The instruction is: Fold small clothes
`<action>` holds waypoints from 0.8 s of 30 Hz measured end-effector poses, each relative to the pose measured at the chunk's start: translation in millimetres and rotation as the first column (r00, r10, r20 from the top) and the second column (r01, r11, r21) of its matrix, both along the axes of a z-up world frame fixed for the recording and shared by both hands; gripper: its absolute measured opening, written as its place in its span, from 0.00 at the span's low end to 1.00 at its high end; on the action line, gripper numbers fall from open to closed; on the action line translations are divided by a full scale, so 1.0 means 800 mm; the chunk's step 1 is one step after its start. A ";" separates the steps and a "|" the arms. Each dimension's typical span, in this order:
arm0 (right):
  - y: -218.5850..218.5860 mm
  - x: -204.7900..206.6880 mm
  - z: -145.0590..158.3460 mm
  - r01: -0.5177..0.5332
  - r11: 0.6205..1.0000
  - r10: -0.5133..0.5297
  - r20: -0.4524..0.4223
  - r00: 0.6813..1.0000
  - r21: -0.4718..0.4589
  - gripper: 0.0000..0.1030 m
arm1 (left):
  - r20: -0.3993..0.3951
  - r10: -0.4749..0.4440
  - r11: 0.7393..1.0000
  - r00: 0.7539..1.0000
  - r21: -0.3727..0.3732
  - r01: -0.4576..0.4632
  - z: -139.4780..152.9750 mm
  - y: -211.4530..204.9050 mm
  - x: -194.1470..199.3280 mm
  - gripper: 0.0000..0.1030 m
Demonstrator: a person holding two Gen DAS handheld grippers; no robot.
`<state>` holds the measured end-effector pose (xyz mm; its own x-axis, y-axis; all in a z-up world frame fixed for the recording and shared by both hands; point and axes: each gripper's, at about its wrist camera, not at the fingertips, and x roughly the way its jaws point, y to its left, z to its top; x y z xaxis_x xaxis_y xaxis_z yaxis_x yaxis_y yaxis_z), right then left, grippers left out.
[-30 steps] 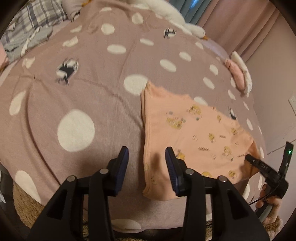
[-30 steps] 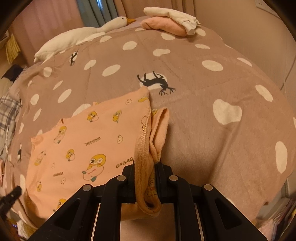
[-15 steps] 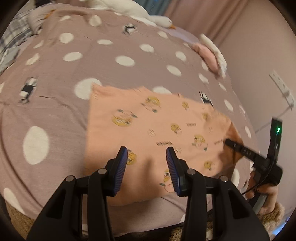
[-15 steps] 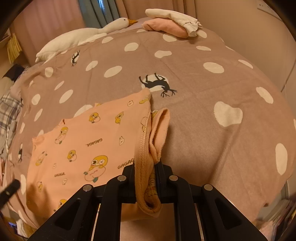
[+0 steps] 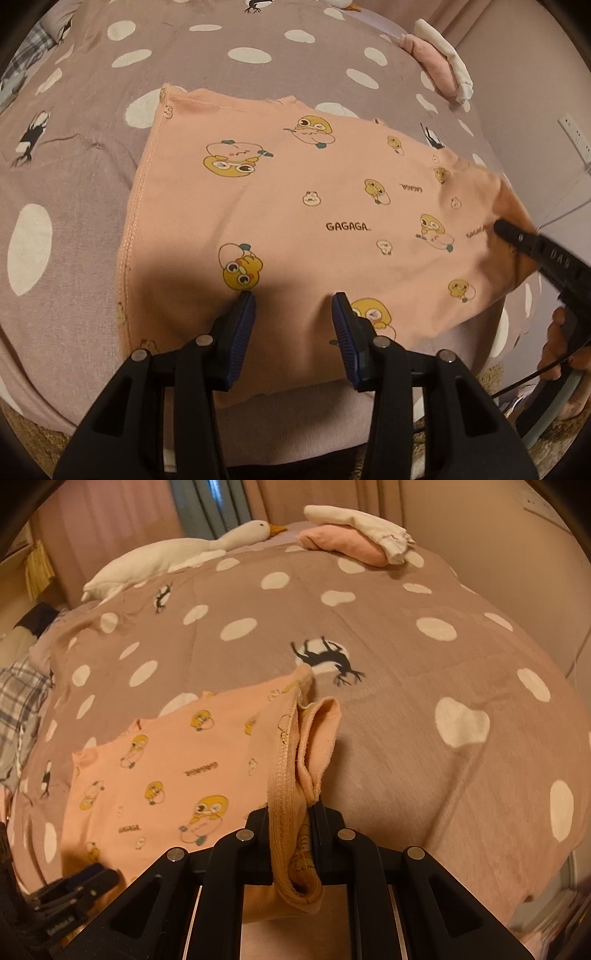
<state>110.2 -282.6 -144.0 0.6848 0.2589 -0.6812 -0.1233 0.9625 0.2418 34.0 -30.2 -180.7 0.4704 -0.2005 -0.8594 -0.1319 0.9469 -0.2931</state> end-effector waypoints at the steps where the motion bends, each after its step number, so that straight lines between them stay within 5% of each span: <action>1: 0.002 -0.001 0.003 -0.006 1.000 0.006 0.009 1.000 -0.004 0.13 | 0.001 0.000 1.000 1.000 -0.005 0.000 0.002 0.001 -0.002 0.42; 12: 0.050 -0.010 0.050 -0.132 0.991 0.136 0.134 0.982 -0.037 0.13 | 0.119 0.147 0.988 0.982 -0.067 -0.140 0.061 0.066 -0.037 0.43; 24: 0.129 -0.038 0.071 -0.348 0.934 0.357 0.182 0.916 -0.082 0.12 | 0.124 0.266 0.963 0.956 -0.065 -0.260 0.069 0.111 -0.058 0.43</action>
